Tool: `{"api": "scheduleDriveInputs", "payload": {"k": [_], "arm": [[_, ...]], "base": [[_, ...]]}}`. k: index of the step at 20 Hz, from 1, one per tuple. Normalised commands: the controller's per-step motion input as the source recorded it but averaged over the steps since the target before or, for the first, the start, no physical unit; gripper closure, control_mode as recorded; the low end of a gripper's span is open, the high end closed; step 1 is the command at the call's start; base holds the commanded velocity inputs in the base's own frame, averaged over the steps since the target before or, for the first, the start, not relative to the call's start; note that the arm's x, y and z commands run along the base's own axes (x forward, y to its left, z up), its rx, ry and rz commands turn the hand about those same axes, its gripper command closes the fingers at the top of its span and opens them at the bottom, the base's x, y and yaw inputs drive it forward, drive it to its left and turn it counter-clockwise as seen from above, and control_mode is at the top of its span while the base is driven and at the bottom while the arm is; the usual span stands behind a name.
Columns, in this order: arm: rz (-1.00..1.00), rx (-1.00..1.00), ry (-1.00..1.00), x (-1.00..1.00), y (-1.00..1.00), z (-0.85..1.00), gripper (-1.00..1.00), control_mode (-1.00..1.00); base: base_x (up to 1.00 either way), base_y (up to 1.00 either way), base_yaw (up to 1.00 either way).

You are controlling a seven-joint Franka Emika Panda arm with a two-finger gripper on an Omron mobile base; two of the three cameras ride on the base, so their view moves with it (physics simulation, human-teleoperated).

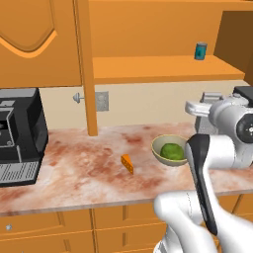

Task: Pick the cheese from the fridge and the cheese grater from the cabinet and place them next to the salad bowl.

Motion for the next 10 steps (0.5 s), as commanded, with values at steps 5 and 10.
{"api": "scheduleDriveInputs", "payload": {"k": [5,10], "arm": [[0.01,0.21,0.05,-0.28,0.01,-0.43,1.00,-1.00],[0.08,0.02,0.01,-0.22,0.53,-0.22,1.00,-1.00]], "base": [[0.00,0.00,0.00],[0.00,0.00,0.00]]}}
